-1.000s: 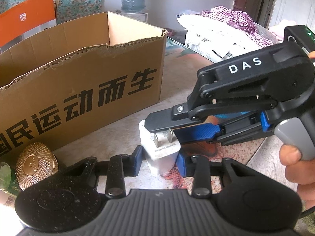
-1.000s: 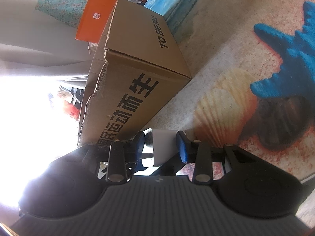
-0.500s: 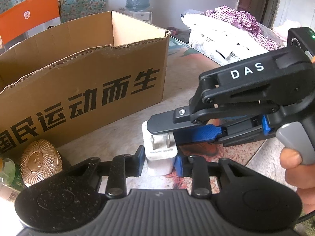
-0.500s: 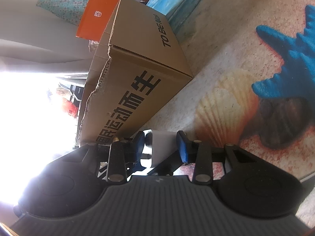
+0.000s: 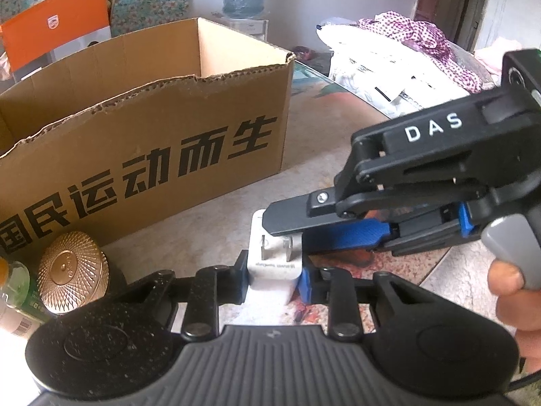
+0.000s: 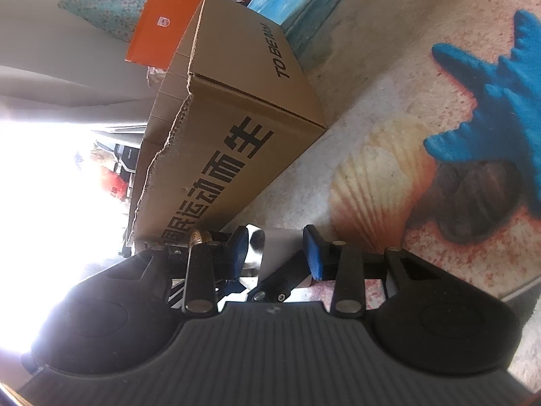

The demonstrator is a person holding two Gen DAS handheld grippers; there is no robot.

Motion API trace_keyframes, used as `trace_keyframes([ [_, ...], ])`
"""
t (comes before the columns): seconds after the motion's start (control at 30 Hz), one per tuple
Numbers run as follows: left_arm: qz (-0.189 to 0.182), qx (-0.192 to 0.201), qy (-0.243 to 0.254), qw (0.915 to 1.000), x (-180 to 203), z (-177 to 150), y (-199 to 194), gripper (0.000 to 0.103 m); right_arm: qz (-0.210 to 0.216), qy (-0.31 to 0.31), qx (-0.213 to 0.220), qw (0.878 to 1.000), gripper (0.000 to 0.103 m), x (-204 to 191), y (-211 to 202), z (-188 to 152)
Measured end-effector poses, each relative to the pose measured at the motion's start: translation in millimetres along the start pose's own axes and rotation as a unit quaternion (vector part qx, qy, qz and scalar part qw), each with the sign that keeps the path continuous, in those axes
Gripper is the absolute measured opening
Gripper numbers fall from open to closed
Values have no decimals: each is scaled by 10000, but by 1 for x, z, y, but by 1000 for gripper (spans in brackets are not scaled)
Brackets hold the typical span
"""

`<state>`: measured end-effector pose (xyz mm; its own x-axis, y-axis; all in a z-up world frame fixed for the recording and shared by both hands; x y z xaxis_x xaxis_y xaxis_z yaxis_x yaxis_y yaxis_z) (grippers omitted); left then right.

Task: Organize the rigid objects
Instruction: 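Carry the white charger into the box with both grippers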

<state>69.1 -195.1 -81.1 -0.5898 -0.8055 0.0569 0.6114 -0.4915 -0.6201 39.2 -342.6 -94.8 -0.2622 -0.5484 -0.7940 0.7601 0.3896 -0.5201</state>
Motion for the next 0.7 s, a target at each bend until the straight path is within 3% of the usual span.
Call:
trace_keyframes([
  [0.7,202,202,-63,9996,-2,3,-24,28,122,-96,127,9998,36,-9,-11,-6],
])
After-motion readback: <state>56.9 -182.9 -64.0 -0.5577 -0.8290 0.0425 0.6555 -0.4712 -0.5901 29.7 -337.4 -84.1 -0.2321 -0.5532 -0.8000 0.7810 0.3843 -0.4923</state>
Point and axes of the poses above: each gripper's, at about its wrist camera, not at the fingertips, and y roughly the way its jaws point, x to its right, z to its top, the point moved 2 cm from there along y, roughly the way its jaws point, and after that the axes turned 13 degrees about x, right-handed, at the moved point
